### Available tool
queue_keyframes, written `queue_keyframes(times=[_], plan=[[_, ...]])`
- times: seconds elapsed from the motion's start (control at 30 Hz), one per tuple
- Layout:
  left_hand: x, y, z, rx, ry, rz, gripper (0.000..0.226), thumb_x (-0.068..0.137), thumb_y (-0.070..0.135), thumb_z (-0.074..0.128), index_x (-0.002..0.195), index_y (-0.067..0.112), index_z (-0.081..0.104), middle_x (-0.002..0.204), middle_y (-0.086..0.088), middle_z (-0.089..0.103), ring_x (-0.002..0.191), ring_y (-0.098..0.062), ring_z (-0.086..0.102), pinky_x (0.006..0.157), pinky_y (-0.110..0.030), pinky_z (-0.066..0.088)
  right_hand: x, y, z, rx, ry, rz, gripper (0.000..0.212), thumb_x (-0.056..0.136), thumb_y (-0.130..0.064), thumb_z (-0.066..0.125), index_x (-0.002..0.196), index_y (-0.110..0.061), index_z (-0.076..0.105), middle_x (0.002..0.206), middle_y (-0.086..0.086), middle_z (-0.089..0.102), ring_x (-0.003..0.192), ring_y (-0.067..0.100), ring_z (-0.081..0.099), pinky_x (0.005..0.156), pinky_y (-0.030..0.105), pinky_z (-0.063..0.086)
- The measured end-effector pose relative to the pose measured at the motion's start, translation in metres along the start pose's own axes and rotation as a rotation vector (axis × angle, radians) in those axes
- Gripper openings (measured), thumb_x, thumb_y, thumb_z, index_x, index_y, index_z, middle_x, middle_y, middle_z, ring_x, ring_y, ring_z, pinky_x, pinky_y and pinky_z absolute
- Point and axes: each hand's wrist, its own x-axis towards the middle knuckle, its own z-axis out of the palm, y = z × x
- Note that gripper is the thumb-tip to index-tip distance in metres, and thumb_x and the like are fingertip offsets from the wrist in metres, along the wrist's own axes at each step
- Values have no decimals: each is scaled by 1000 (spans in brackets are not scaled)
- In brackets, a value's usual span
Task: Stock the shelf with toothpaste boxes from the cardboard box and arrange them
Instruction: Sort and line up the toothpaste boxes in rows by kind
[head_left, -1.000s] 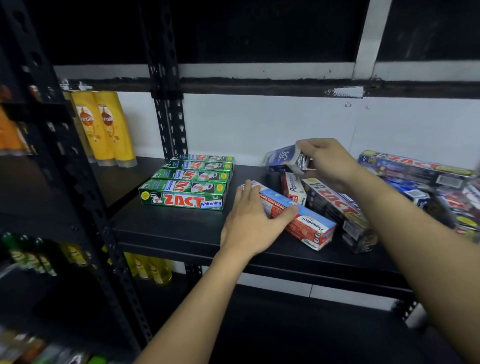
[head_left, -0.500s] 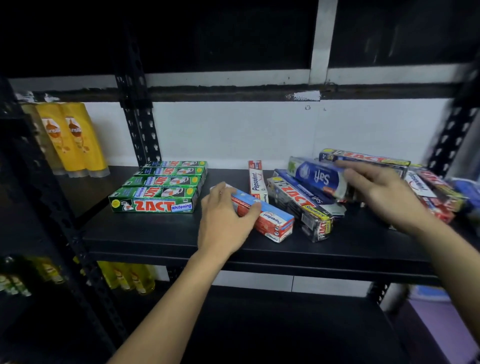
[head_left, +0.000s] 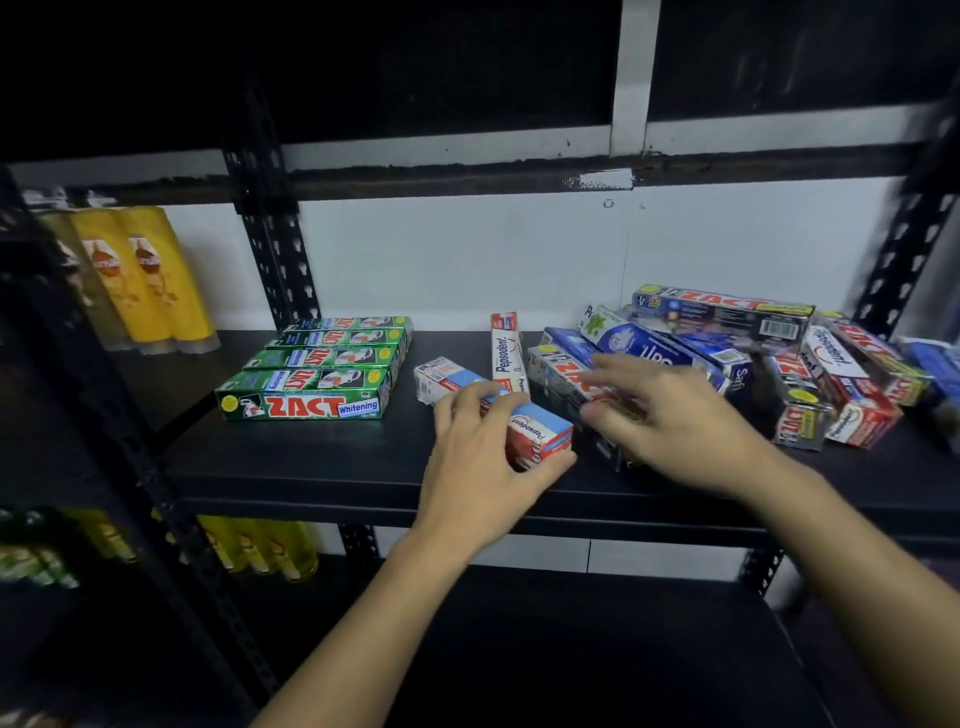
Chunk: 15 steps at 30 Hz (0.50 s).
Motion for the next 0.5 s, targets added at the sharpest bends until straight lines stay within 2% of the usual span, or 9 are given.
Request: queue_keyframes(times=[0.07, 0.13, 0.17, 0.23, 0.27, 0.3, 0.37, 0.43, 0.5], plan=[[-1, -10, -9, -16, -22, 52, 70, 77, 68, 65, 136, 32, 53, 137, 15, 38, 133, -6, 21, 106, -19, 25, -3, 2, 10, -16, -34, -17, 41, 94, -35, 59, 133, -27, 59, 144, -4, 52, 132, 15, 50, 111, 29, 37], [-1, -22, -21, -46, -69, 85, 65, 79, 62, 67, 137, 35, 53, 137, 16, 37, 132, -5, 23, 109, -21, 24, -6, 4, 11, -2, -8, 7, 41, 93, -36, 58, 134, -30, 58, 143, -5, 53, 124, 12, 57, 107, 28, 42], [-1, -27, -27, -65, -103, 91, 63, 81, 59, 68, 137, 37, 51, 138, 16, 36, 133, -5, 23, 111, -23, 25, -8, 6, 10, 0, 8, 16, 40, 93, -37, 58, 133, -31, 59, 141, -8, 54, 115, 6, 62, 103, 25, 44], [1, -37, -37, -91, -173, 87, 60, 83, 50, 70, 139, 41, 50, 142, 16, 35, 136, -5, 23, 114, -26, 25, -11, 6, 9, 7, 30, 30, 36, 92, -35, 59, 128, -32, 63, 137, -12, 57, 74, -11, 63, 89, 20, 48], [2, -41, -41, -90, -197, 80, 59, 83, 48, 71, 139, 42, 51, 144, 15, 34, 137, -5, 24, 116, -27, 26, -13, 5, 9, 15, 45, 41, 35, 91, -32, 60, 125, -31, 65, 135, -13, 59, 60, -11, 58, 84, 21, 49], [4, -45, -44, -82, -211, 71, 58, 83, 46, 71, 138, 42, 53, 146, 15, 33, 138, -6, 25, 116, -29, 27, -13, 4, 10, 20, 64, 51, 34, 90, -30, 61, 123, -29, 67, 133, -13, 61, 55, -10, 55, 81, 22, 50], [6, -49, -50, -79, -215, 42, 54, 81, 42, 72, 133, 41, 57, 147, 15, 33, 137, -7, 29, 114, -29, 31, -12, 2, 11, 12, 90, 78, 30, 88, -32, 61, 117, -29, 70, 125, -11, 67, 63, -8, 60, 83, 28, 54], [7, -50, -51, -87, -196, 18, 49, 79, 39, 74, 126, 41, 60, 144, 16, 33, 133, -5, 33, 109, -26, 34, -4, -5, 9, -27, 103, 105, 28, 85, -45, 56, 104, -31, 71, 106, -9, 74, 81, 11, 68, 81, 35, 55], [5, -47, -48, -96, -160, 6, 48, 77, 50, 75, 121, 40, 60, 140, 19, 33, 128, -2, 34, 105, -22, 35, 9, -16, 6, -67, 92, 132, 30, 84, -54, 54, 92, -29, 69, 81, -9, 68, 82, 21, 64, 75, 36, 52]])
